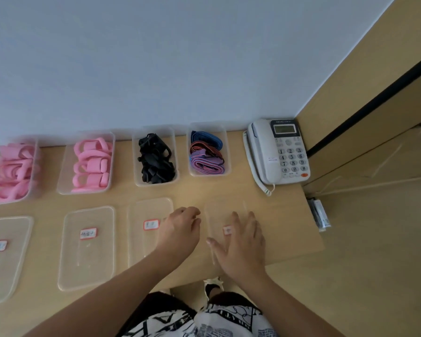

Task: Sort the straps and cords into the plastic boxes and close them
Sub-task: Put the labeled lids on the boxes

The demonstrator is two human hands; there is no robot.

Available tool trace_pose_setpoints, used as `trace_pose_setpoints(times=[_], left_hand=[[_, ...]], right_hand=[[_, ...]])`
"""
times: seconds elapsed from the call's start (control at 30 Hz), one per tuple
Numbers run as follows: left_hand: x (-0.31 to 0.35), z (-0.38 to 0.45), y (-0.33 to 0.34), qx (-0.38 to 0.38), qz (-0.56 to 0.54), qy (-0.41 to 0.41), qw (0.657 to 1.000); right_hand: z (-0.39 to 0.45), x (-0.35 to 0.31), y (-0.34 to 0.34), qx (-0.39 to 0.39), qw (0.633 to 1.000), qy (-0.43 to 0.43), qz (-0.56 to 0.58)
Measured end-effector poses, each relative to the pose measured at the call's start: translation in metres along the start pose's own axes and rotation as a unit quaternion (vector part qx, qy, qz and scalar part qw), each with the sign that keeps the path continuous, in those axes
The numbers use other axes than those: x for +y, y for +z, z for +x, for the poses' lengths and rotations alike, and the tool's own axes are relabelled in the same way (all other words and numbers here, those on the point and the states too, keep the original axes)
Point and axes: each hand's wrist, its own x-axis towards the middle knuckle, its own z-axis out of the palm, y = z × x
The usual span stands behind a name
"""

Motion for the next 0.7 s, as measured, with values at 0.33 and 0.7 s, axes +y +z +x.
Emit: trace_pose_setpoints(times=[0.33, 0.7], left_hand=[[-0.025, -0.009, -0.025, 0.028, -0.045, 0.03, 0.998], [-0.005, 0.051, -0.057, 0.084, -0.075, -0.032, 0.993]], right_hand=[[-0.023, -0.028, -0.001, 0.038, 0.999, 0.004, -0.026], [0.046, -0.062, -0.061, 0.137, 0.989, -0.051, -0.02]])
